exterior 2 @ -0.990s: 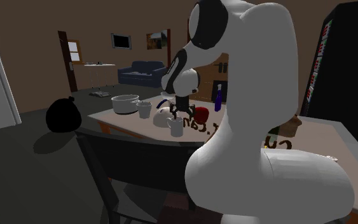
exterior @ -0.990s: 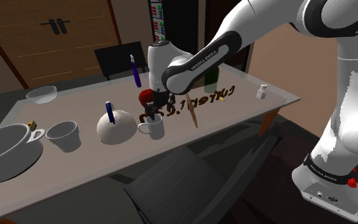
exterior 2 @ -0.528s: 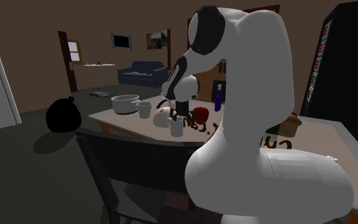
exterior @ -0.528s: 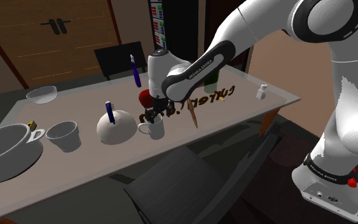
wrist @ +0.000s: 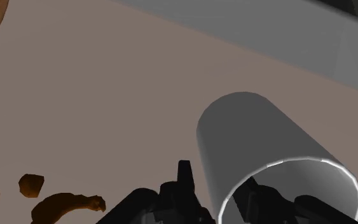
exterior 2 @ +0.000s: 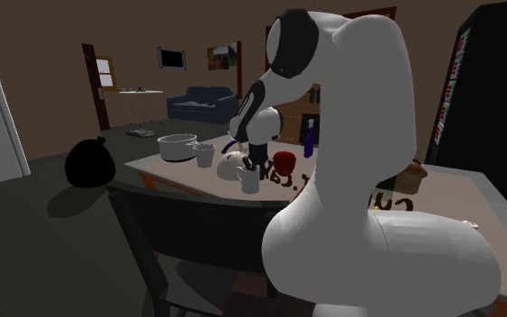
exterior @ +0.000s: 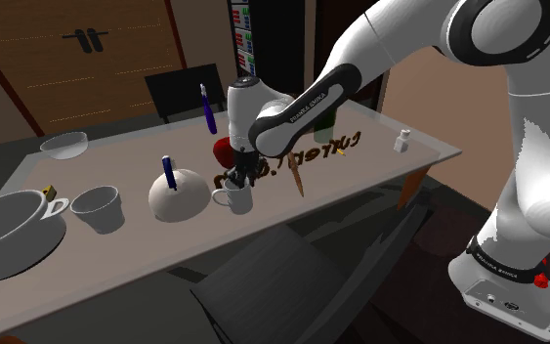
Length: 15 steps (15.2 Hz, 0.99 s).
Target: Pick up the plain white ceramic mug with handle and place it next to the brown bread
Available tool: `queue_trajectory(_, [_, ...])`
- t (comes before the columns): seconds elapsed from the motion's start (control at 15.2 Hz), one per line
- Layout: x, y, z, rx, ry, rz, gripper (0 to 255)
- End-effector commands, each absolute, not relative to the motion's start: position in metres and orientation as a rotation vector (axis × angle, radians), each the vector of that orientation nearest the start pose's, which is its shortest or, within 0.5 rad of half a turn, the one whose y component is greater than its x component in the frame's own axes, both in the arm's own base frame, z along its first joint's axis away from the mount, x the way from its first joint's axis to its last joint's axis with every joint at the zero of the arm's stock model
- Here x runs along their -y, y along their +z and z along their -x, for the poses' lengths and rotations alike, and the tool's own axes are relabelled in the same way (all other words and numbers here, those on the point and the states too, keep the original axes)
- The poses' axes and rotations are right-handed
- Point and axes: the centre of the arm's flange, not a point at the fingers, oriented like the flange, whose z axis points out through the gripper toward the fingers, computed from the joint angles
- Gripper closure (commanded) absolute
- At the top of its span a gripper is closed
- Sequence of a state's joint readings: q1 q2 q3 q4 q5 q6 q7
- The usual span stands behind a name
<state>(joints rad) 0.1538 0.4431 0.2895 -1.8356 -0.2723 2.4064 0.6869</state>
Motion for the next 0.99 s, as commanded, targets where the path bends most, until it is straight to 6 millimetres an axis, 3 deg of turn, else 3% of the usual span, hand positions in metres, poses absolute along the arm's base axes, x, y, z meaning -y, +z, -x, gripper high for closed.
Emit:
queue_trajectory(0.0, [-0.267,0.312,-0.600,-0.141,-0.265,3.110,255])
queue_trajectory(0.46, [-0.267,0.312,-0.600,-0.141,-0.265,3.110,255])
queue_trajectory(0.92, [-0.267,0.349,-0.600,-0.141,-0.265,3.110,255])
